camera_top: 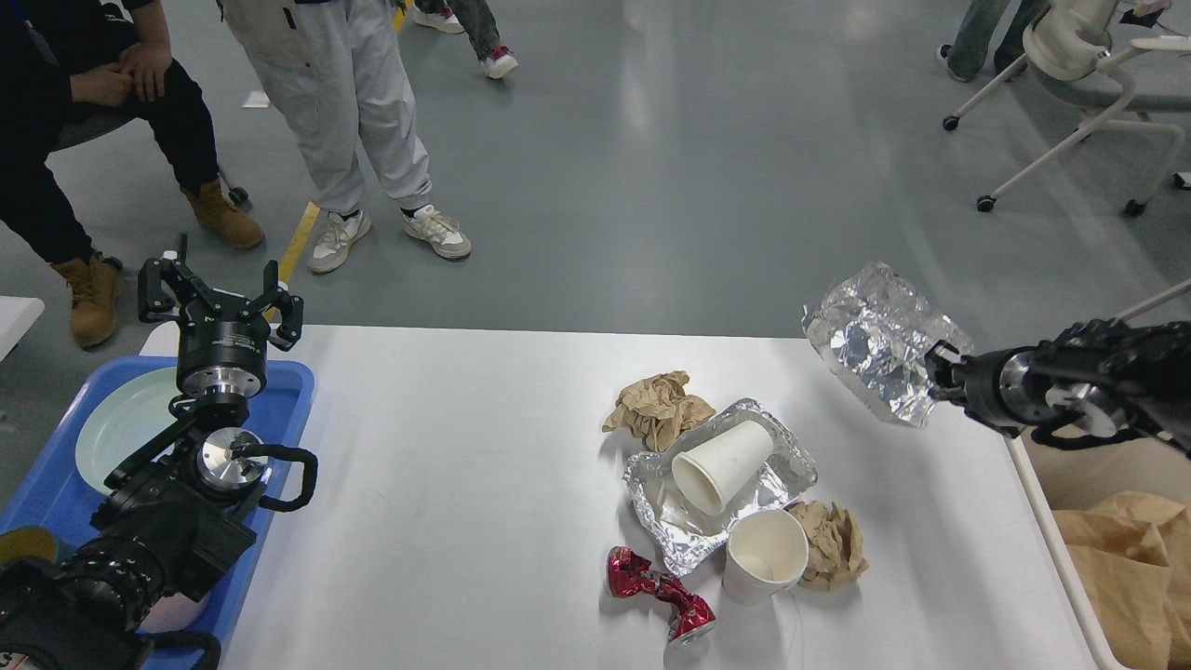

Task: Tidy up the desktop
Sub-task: 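Grasp the crumpled foil and carry it into the white bin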

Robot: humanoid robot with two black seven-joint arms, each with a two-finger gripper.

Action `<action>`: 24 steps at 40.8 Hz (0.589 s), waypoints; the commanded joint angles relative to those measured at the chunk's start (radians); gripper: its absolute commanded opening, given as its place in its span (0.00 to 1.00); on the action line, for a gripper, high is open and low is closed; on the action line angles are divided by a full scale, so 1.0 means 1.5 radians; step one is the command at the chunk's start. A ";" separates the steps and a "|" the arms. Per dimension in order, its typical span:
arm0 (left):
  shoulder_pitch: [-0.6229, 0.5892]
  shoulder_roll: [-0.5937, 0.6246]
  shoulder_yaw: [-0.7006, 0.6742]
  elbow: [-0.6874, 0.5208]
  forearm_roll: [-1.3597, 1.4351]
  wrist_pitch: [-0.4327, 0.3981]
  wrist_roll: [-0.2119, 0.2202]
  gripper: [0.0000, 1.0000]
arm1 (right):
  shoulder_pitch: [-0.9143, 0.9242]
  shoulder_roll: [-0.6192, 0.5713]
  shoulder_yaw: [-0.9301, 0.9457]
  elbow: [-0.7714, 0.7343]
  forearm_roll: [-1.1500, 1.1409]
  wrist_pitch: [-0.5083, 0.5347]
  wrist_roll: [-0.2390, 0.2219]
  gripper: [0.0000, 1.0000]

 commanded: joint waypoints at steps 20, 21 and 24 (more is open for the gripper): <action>0.000 0.000 0.000 0.000 0.000 0.000 0.000 0.96 | 0.295 -0.124 -0.145 0.049 0.002 0.072 0.001 0.00; 0.000 0.000 0.000 0.000 0.000 0.000 0.000 0.96 | 0.278 -0.130 -0.147 0.045 0.003 0.055 0.001 0.00; 0.000 0.000 0.000 0.000 0.000 0.000 0.000 0.96 | 0.191 -0.153 -0.144 0.021 0.004 -0.019 0.001 0.00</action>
